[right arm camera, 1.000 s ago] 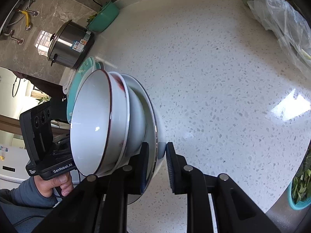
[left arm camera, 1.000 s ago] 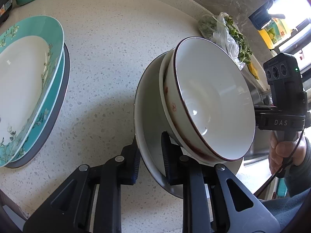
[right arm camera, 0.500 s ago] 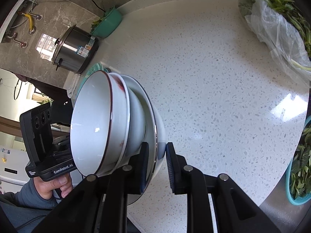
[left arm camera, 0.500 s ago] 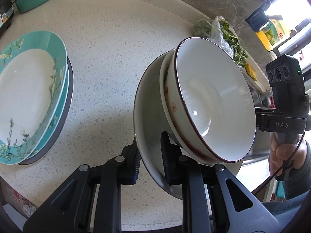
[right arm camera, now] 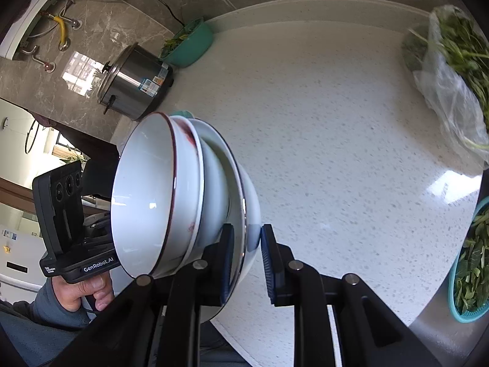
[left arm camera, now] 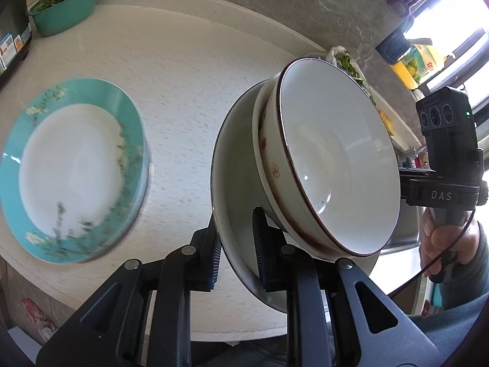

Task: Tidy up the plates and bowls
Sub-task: 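Lift the dish-and-bowl stack with the right gripper and carry it, then lower the dish-and-bowl stack onto the teal-rimmed plates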

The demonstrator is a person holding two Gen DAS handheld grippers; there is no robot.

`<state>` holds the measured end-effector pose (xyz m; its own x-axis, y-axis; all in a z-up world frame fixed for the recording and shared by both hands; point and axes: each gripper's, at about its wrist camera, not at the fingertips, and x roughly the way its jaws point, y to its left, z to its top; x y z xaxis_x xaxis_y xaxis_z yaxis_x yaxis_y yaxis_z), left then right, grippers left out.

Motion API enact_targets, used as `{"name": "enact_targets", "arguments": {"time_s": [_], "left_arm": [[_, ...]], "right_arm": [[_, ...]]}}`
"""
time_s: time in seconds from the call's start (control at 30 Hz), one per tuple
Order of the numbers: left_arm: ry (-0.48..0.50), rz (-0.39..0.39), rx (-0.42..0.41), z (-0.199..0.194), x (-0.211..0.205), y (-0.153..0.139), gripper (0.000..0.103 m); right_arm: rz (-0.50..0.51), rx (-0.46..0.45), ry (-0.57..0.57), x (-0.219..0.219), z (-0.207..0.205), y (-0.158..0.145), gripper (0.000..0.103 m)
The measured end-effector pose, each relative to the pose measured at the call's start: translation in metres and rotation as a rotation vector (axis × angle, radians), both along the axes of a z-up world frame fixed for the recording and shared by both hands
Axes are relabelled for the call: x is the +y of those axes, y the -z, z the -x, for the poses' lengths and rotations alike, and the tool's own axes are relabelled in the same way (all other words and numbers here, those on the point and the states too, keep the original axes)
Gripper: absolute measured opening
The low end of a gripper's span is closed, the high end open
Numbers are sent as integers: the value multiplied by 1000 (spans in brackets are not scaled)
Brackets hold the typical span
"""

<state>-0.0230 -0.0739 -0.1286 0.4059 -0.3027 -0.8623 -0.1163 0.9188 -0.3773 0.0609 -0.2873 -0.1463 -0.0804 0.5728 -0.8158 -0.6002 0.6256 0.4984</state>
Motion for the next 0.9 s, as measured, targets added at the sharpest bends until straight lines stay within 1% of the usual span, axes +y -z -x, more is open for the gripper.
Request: {"name": "enact_targets", "arguments": {"time_s": [0.23,0.4,0.53,0.7,0.9], "left_arm": [[29,1,-16,5,72,-18,17],[36,-14,-1,11,127,-21,16],[37,-17,9,15,164,-22,16],[46,-15,17,13,199,-15,16],[79,-20,47,12,225,9,16]], "right_arm": [[-13,-16,21,58,17,-12,21],[-20,-10,22,109,28,-9,21],[-18,-1,16,140,34,-4,21],[-10,11,30,168,35,6,21],[11,32,57,191,36,28,21]]}}
